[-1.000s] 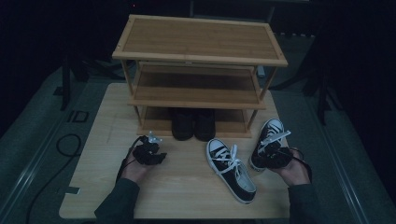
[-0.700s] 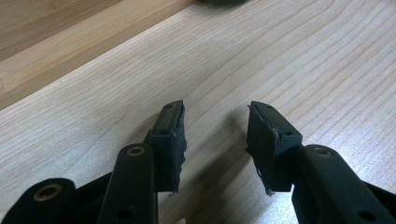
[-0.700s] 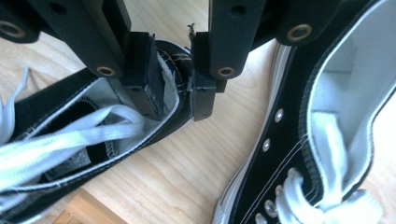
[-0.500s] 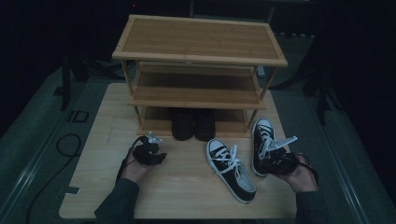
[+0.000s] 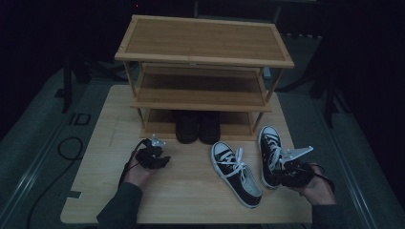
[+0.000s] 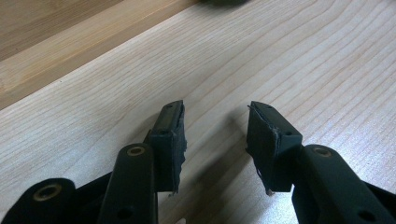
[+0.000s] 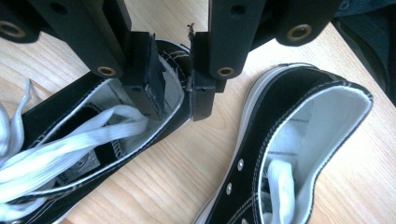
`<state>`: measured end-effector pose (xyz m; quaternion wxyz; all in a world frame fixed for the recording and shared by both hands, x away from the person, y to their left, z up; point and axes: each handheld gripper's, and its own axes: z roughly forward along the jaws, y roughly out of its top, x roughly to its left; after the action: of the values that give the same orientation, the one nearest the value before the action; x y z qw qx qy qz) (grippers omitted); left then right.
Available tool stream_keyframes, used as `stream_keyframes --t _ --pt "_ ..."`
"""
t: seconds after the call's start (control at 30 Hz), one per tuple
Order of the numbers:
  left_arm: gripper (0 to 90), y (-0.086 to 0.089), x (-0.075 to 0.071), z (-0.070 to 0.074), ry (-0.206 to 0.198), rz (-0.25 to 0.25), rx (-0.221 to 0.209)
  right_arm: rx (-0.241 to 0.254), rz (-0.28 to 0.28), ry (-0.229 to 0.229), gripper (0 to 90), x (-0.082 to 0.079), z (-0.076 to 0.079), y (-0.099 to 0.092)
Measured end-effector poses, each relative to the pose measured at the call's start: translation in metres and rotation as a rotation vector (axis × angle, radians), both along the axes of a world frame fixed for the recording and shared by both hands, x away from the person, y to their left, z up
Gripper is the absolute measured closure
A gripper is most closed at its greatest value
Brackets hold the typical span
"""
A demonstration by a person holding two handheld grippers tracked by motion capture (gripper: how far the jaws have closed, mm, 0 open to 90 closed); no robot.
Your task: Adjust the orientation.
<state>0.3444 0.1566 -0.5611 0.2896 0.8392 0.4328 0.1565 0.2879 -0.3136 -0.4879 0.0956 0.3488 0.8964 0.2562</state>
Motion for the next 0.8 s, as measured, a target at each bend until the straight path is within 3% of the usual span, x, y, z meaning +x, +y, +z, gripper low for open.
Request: stream_keyframes --t 0.17,0.27,0.47,0.63,0.8 --pt "56.9 0.0 0.0 0.0 -0.002 0.003 0.0 0.059 -0.045 -0.047 66.8 -0.001 0.011 -0.007" --pt "56.9 0.0 0.0 0.0 -0.002 0.003 0.0 0.024 -0.132 -0.061 63.4 0.006 0.011 -0.01" --pt "56.8 0.0 0.0 0.0 -0.002 0.002 0.0 -0.014 -0.255 -0.039 56.9 0.026 -0.003 -0.012" --pt "56.8 0.0 0.0 0.0 -0.002 0.001 0.0 -0.027 -0.326 -0.044 54.5 0.041 -0.009 -0.009" --pt "56.9 0.0 0.0 0.0 -0.002 0.001 -0.001 -0.054 -0.37 -0.02 52.6 0.056 -0.015 -0.004"
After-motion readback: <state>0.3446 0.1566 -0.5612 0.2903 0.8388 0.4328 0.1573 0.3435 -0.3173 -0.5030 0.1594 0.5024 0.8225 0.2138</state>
